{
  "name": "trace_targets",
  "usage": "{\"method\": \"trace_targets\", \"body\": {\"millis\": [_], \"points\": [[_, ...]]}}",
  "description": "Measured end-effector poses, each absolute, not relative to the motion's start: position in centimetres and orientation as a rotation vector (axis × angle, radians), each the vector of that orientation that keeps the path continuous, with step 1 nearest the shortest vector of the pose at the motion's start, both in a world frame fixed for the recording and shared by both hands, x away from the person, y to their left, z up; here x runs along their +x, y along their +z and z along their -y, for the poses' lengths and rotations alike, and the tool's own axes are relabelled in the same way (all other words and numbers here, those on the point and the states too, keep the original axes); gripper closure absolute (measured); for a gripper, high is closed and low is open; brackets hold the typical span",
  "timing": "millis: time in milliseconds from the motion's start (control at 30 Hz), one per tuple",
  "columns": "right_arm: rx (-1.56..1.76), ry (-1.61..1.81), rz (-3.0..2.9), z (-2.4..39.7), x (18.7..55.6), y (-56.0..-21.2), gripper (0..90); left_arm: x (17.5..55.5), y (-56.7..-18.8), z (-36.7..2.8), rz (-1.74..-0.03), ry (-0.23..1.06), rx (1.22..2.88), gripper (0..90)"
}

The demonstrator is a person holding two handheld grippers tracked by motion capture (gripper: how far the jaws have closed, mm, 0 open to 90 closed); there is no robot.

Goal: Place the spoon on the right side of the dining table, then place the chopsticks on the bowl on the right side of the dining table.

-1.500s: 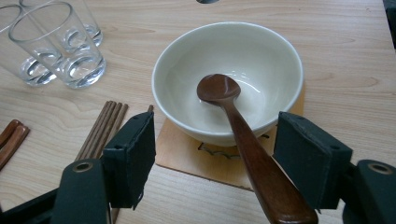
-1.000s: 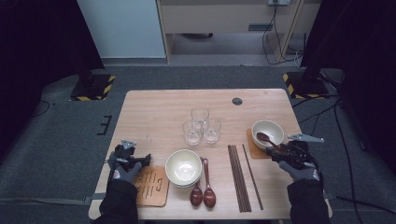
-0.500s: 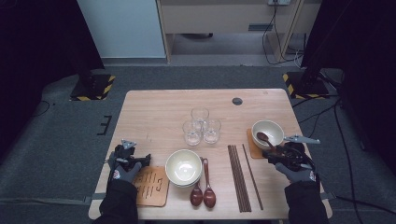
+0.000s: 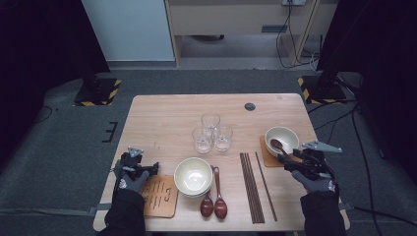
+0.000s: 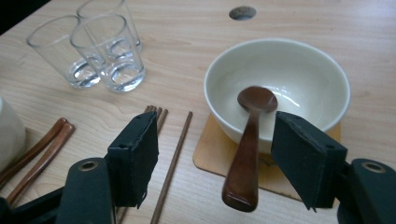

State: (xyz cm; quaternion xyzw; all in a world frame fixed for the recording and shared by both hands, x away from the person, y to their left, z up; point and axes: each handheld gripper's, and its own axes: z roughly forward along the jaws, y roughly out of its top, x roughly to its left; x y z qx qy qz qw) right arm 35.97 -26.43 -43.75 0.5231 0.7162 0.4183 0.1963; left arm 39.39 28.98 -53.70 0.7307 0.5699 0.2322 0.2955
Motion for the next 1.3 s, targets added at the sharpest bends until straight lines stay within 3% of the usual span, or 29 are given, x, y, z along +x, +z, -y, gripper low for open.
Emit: {"method": "trace_targets", "body": {"millis": [533, 1300], "points": [[1.368, 1.173, -2.075, 23.1, 34.8, -44.6, 36.6, 39.4, -53.7, -29.0, -1.516, 0.617, 1.943, 0.0], [1.377, 1.050, -2.174, 21.8, 34.2, -48.2, 42.9, 39.4, -53.7, -29.1, -1.502, 0.611, 1.952, 0.0]]}}
